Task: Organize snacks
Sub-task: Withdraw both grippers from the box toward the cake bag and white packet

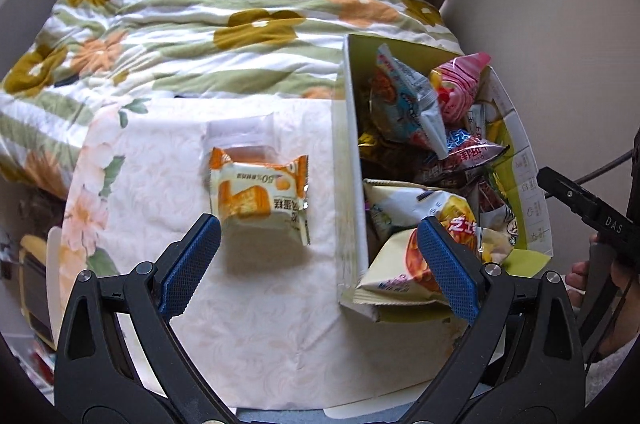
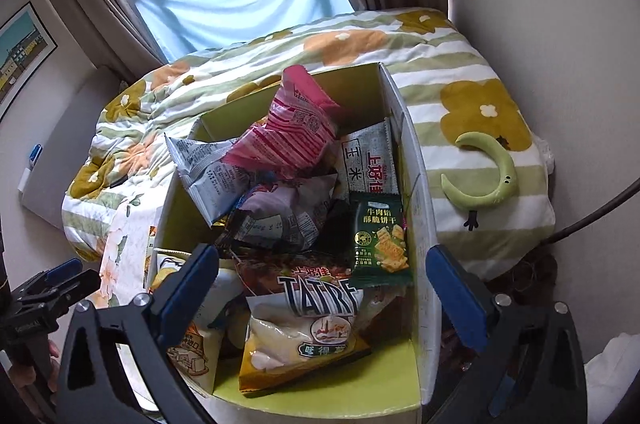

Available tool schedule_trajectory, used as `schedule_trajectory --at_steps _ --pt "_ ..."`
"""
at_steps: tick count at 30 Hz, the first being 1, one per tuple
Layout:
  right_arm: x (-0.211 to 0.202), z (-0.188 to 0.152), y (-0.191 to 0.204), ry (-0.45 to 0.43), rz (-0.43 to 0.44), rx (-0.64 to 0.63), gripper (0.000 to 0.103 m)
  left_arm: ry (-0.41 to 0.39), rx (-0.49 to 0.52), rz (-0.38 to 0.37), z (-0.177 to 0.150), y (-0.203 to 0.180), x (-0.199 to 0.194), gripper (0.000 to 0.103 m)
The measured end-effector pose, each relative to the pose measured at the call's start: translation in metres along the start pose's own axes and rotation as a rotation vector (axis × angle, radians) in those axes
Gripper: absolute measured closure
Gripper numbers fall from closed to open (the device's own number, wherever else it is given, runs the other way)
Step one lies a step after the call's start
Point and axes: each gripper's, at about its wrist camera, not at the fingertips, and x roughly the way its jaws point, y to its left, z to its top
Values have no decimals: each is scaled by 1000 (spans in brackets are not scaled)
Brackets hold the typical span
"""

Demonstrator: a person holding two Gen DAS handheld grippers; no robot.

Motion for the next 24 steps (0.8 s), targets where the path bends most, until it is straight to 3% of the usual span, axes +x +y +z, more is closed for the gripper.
schedule_trajectory --at_steps 4,10,18,24 --pt "-7 -2 7 -34 19 -34 0 -19 -10 20 -7 11 -10 5" --pt "-17 0 37 -15 119 -112 0 -48 -56 38 -15 30 -32 5" --pt "-29 1 98 -71 207 -237 0 -91 -111 104 -32 67 -58 5" --pt "-26 -6 154 -84 210 -302 0 -103 -141 90 -30 110 -60 5"
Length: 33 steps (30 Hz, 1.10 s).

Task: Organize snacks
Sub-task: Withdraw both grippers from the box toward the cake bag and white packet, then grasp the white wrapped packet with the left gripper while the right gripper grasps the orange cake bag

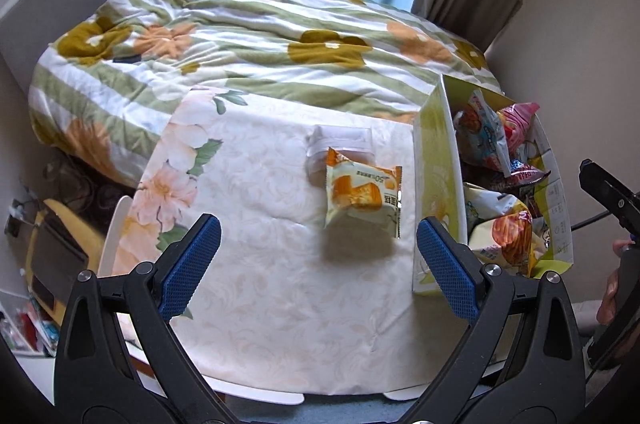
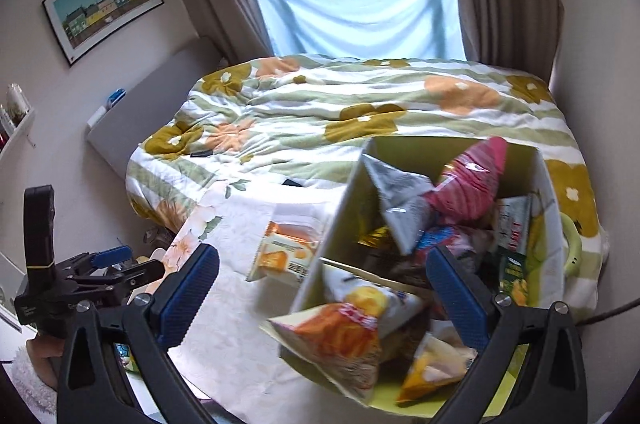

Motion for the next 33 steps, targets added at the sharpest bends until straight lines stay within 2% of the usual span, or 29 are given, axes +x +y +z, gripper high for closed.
schedule_trajectory --at_steps 3,8,12,18,20,26,33 --pt "16 3 27 17 -3 -18 0 0 6 -24 13 22 6 5" --pt "58 3 60 64 -40 31 0 38 62 -64 44 57 20 5" --pt "103 -3 88 121 -140 61 0 78 107 -87 64 82 41 5" --pt "166 -21 110 198 -265 69 0 170 167 -160 80 112 88 5" --pt "187 -30 108 208 -313 94 0 197 209 -186 80 113 109 5" --pt "236 -53 97 222 -474 43 0 239 374 -235 75 97 168 5" --pt "259 -62 89 233 -581 29 1 254 476 -264 79 76 208 5"
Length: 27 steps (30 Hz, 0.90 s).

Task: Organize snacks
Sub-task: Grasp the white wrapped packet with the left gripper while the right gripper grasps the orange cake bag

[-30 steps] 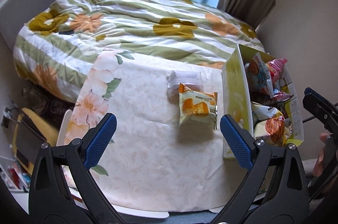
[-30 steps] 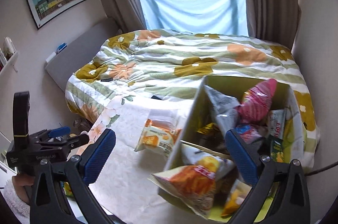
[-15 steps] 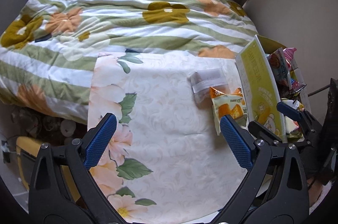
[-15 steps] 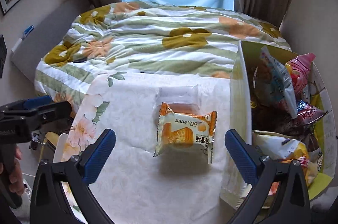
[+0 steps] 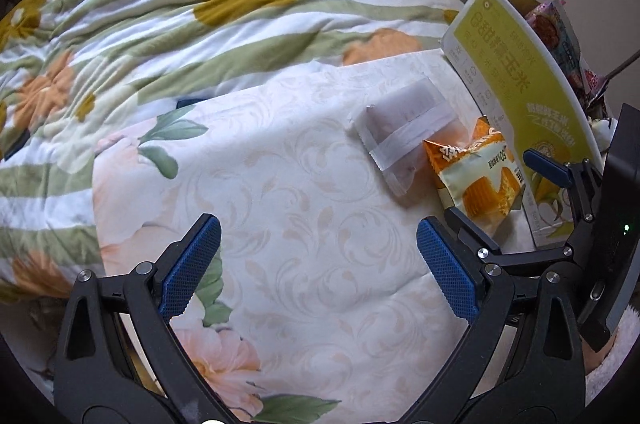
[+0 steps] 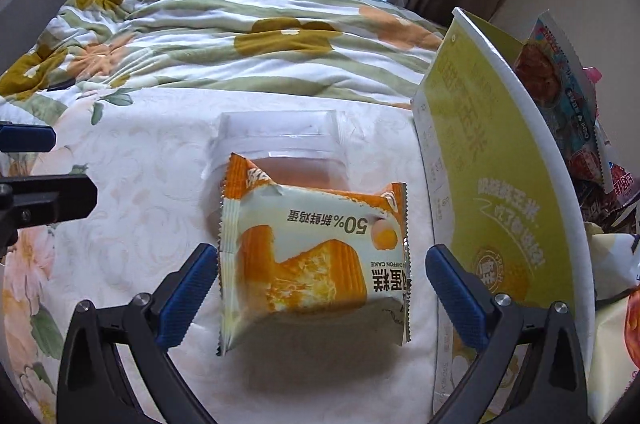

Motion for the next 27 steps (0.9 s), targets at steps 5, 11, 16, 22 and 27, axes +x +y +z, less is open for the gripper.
schedule_trajectory --at_steps 5,11,16,22,27 --pt "15 -1 -2 33 20 28 1 -5 112 5 13 -13 12 5" --pt "16 -8 -18 43 103 148 19 -9 228 13 27 -24 19 5" --pt "9 -13 -25 36 134 201 25 1 309 -12 38 -36 32 5" --pt "3 -23 -29 52 149 258 26 10 478 -18 49 -64 55 5" --pt "-2 -33 -29 60 156 267 26 23 580 -46 58 -82 74 5"
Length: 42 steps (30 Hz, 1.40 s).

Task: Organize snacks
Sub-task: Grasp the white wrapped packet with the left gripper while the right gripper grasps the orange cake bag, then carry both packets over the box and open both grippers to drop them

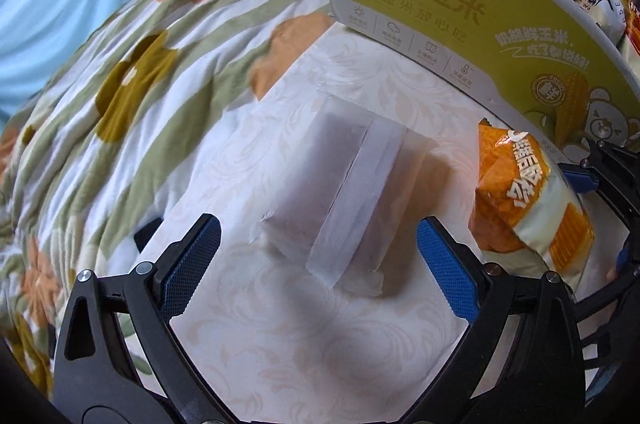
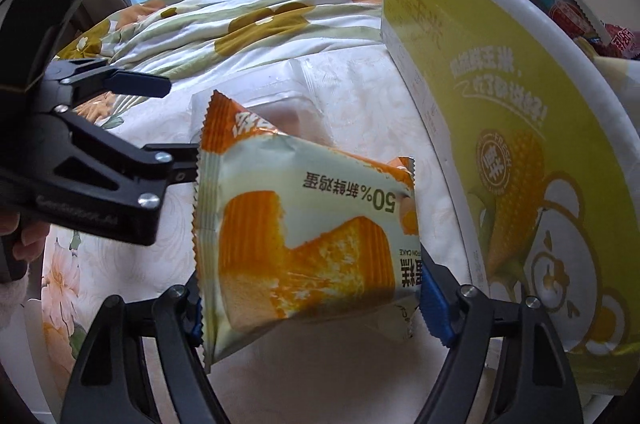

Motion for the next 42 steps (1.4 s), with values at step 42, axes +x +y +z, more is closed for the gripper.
schedule_trajectory --at_steps 42 --pt "-17 1 9 -27 -48 -58 28 44 -370 0 -97 13 -37 42"
